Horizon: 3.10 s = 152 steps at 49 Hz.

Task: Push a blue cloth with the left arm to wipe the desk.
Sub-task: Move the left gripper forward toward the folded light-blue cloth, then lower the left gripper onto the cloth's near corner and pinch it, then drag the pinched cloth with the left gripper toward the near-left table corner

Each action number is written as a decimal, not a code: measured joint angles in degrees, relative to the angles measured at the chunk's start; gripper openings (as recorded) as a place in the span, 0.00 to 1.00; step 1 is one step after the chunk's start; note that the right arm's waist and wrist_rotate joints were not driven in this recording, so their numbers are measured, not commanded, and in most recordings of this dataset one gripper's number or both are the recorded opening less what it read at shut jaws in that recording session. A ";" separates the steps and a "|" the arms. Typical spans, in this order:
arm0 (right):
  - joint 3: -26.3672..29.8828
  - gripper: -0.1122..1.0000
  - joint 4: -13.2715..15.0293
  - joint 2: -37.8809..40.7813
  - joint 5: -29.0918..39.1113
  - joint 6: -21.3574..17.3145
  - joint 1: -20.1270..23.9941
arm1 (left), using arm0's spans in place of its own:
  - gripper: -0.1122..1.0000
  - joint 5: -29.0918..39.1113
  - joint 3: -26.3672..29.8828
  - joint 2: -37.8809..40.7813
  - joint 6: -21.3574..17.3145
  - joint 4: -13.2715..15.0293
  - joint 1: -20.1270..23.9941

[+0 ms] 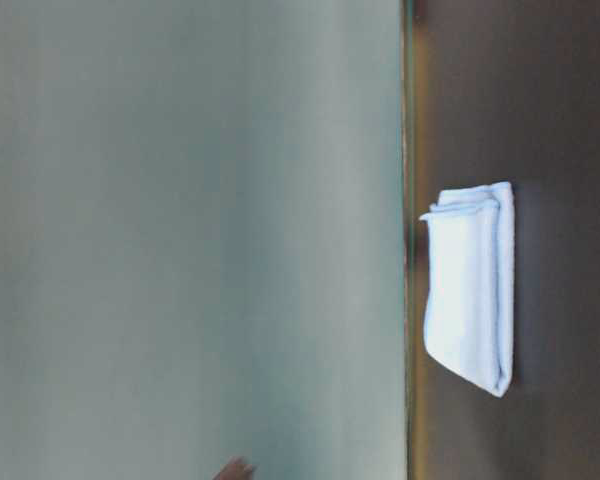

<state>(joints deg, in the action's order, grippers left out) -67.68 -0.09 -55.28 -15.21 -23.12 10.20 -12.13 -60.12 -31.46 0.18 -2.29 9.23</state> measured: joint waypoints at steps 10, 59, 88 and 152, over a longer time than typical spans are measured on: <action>-0.09 0.10 0.00 0.00 0.00 0.00 0.00 | 0.13 1.85 6.50 9.84 0.00 0.00 4.39; -0.70 0.10 0.00 0.18 0.18 0.00 0.00 | 0.84 6.24 31.64 48.87 -5.80 -0.09 18.19; -1.49 0.10 0.00 0.09 0.18 0.00 0.00 | 0.84 6.24 29.79 51.50 -0.97 -0.09 17.49; -1.49 0.10 0.00 -0.09 -0.09 0.00 0.00 | 0.84 1.67 0.97 31.20 -0.53 -0.09 -16.00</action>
<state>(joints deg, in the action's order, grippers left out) -69.17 -0.09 -55.37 -15.29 -23.12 10.20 -10.46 -59.15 -0.26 -0.35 -2.37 -6.77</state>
